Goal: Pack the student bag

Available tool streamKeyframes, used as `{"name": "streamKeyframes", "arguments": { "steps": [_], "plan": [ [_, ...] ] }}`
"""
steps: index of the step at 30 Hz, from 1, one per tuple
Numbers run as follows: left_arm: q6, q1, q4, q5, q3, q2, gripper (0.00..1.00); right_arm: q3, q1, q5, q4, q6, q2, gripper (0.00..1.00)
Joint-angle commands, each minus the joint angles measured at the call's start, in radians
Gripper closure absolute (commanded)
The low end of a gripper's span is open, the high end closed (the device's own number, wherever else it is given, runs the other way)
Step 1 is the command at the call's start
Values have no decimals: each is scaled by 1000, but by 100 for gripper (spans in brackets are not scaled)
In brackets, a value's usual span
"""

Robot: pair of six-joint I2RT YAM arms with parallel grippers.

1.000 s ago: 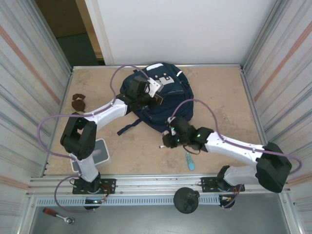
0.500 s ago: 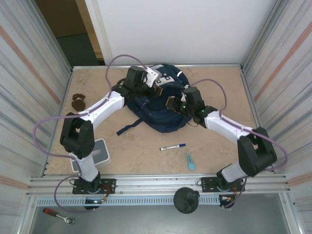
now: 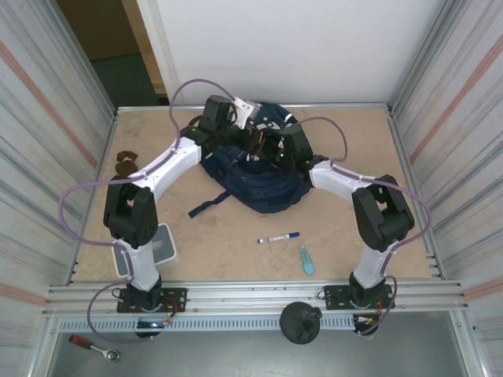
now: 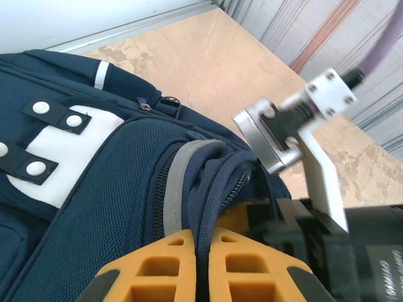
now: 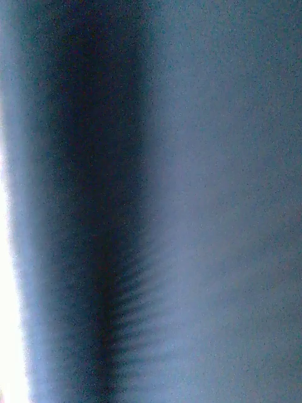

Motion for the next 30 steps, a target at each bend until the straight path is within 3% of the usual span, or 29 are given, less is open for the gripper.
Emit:
{"name": "streamKeyframes", "arguments": {
  "steps": [1, 9, 13, 15, 17, 22, 30],
  "plan": [
    [-11, -12, 141, 56, 36, -33, 100, -69, 14, 15, -79, -85, -141, 35],
    [-17, -10, 193, 44, -88, -67, 100, -253, 70, 257, -583, -329, -540, 26],
    [-34, -10, 241, 50, -166, -88, 100, -396, 108, 317, -788, -277, -701, 20],
    [-42, -11, 251, 49, -188, -92, 100, -447, 150, 337, -860, -216, -761, 7],
    [-56, -11, 274, 58, -216, -94, 100, -489, 228, 374, -906, -152, -804, 3],
    [-87, -11, 305, 67, -259, -83, 100, -508, 382, 447, -994, -22, -752, 7],
    [-92, -11, 312, 70, -298, -75, 100, -532, 507, 421, -878, 14, -522, 27]
  ]
}}
